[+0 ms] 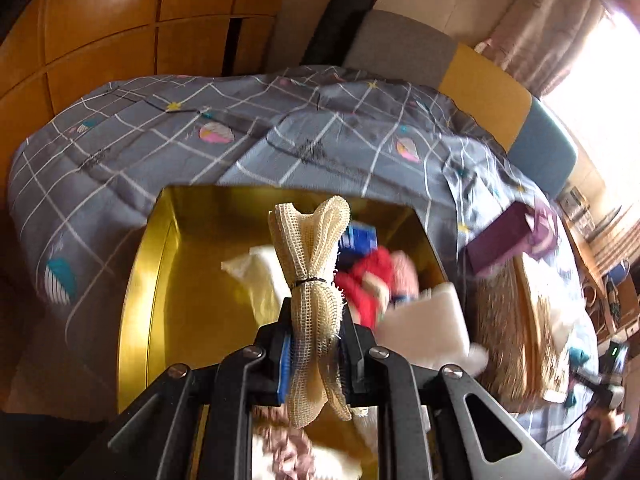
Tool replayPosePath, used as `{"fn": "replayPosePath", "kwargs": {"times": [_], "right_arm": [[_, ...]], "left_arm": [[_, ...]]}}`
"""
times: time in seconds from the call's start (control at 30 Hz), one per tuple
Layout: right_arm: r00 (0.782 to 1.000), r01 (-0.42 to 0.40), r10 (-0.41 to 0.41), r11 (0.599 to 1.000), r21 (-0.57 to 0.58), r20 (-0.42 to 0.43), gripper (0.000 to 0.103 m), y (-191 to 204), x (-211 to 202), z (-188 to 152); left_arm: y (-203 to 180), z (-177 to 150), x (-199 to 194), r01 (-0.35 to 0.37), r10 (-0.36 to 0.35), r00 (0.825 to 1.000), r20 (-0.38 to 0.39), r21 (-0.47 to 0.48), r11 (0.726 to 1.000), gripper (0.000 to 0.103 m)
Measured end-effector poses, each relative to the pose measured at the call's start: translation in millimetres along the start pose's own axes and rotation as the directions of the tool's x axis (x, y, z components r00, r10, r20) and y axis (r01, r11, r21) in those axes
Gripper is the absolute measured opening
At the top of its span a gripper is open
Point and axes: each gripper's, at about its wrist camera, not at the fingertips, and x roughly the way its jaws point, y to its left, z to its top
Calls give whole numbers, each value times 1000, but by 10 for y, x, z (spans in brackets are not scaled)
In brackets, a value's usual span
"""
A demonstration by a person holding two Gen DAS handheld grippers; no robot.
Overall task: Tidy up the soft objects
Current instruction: 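Lower the cream cloth into the gold tray and open the left gripper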
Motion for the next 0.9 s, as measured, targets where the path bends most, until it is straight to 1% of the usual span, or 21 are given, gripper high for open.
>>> {"fn": "replayPosePath", "kwargs": {"times": [0.07,0.13,0.23,0.27,0.37,0.43,0.5,0.6,0.73,0.8,0.9], "right_arm": [[998,-51,50,999,1,41,46,131,-103,-56],[993,-93,95,995,-34,71,46,335,-177,-91],[983,-158,165,983,-95,80,46,603,-225,-127],[982,-167,175,980,-113,75,46,676,-219,-135],[987,-142,152,979,-148,59,47,806,-158,-176],[988,-135,144,980,-146,55,47,806,-131,-187],[992,-109,117,983,-148,46,44,817,-85,-196],[993,-101,110,983,-151,51,44,813,-86,-199],[993,-91,100,984,-155,56,42,809,-97,-197],[994,-89,98,984,-154,57,39,802,-98,-194],[994,-86,96,984,-155,57,38,795,-97,-190]], "left_arm": [[-21,-144,-8,-4,4,1000,-7,20,1000,17],[-58,-267,-19,-13,14,1000,-5,43,999,17],[-116,-410,-41,-30,29,1000,6,76,997,17],[-140,-439,-47,-34,33,999,9,85,996,17],[-201,-530,-86,-51,47,998,32,121,991,17],[-244,-572,-125,-63,55,997,54,147,987,17],[-299,-609,-167,-68,56,996,71,177,982,17],[-346,-652,-230,-66,50,995,85,203,977,17],[-356,-668,-278,-61,45,996,80,211,975,17],[-335,-675,-275,-54,42,997,64,207,977,17],[-253,-689,-248,-65,59,998,38,188,980,17]]}}
